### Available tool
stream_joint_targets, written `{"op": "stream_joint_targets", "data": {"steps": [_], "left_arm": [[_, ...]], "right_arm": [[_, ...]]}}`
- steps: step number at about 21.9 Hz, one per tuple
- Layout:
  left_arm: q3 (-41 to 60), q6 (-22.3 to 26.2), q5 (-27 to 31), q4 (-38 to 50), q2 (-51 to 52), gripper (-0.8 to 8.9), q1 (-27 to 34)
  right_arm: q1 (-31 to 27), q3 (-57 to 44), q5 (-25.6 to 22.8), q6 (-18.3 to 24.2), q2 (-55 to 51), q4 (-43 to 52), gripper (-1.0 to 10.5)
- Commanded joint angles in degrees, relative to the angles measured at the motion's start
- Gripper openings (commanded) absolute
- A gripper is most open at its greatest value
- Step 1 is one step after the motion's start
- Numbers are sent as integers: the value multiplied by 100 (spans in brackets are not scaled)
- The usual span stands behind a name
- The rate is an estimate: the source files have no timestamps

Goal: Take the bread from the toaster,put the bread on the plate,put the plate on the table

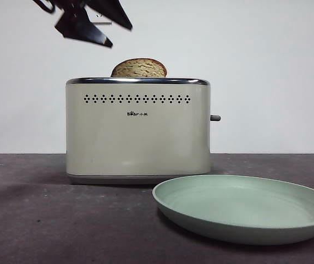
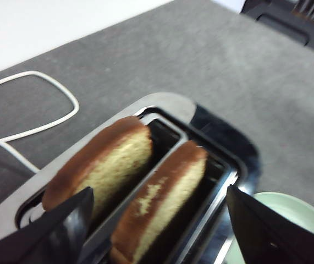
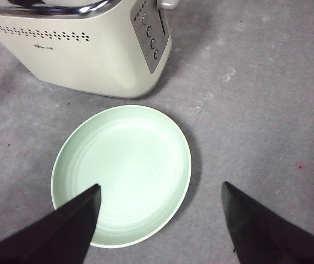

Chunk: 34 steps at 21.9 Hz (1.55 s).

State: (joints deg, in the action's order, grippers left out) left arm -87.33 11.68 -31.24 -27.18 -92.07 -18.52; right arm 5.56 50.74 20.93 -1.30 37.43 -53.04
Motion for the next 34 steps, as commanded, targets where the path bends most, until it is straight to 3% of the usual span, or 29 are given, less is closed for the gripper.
{"op": "stream_joint_targets", "data": {"steps": [1,14,20,25,34], "left_arm": [[-203,306,138,39,-243,394,-87],[-208,717,479,282,-804,386,-417],[-208,715,772,85,-804,96,-463],[-208,710,769,107,-802,2,-463],[-785,713,767,-192,-791,2,-463]], "right_arm": [[9,101,-17,-24,35,31,355],[9,98,-39,-20,146,33,355],[9,98,-37,-17,146,35,355],[11,98,-37,-15,146,42,355],[9,98,-39,-15,146,48,355]]}}
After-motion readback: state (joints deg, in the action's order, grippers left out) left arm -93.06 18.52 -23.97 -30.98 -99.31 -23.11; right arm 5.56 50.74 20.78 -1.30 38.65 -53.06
